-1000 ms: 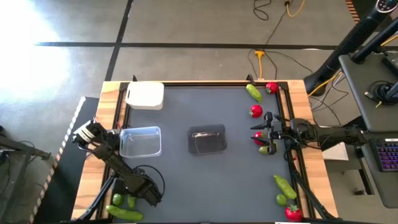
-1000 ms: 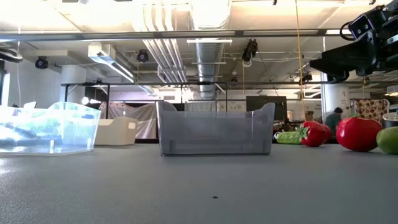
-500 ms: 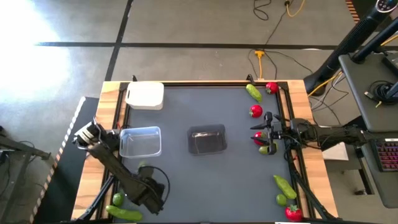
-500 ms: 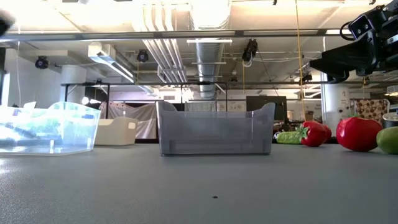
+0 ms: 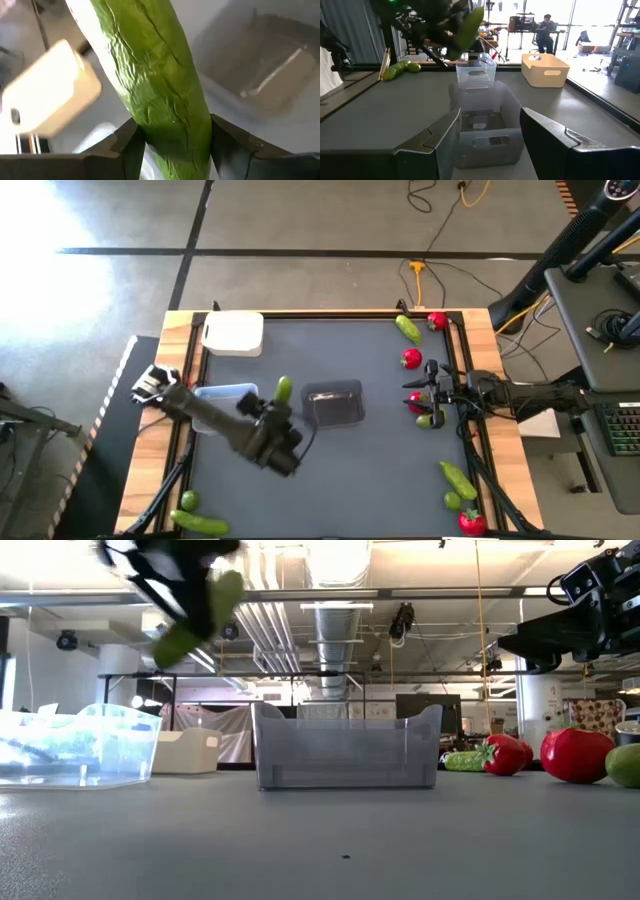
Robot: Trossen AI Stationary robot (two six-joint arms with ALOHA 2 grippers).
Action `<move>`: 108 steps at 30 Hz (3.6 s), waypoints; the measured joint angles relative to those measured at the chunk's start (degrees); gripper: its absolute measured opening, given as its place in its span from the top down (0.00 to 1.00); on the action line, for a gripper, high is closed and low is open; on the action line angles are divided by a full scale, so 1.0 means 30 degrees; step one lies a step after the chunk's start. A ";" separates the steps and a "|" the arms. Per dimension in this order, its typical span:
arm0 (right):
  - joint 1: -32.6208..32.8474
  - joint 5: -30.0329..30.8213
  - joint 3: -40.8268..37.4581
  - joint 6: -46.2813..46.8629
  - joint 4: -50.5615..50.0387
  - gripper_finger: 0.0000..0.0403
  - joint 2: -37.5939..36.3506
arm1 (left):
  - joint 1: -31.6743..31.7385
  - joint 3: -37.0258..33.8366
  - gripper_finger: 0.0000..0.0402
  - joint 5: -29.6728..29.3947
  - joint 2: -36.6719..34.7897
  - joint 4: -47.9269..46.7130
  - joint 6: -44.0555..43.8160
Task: Sort produce into baskets
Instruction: Put the green cucumber into the black bin
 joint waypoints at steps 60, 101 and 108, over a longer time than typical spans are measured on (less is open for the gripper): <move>-0.0001 0.0510 -0.0002 -0.0007 -0.0002 0.51 0.0000 | 0.3217 1.5281 0.42 1.1003 0.7506 -0.3093 1.0021; -0.0002 0.0504 -0.0002 -0.0006 0.0005 0.51 0.0000 | -0.8692 0.8667 0.43 2.3041 0.7264 -0.1752 -0.6721; -0.0002 0.0503 -0.0002 -0.0007 0.0005 0.51 0.0000 | -0.9123 0.7072 0.37 2.3614 0.7264 0.0694 -0.6786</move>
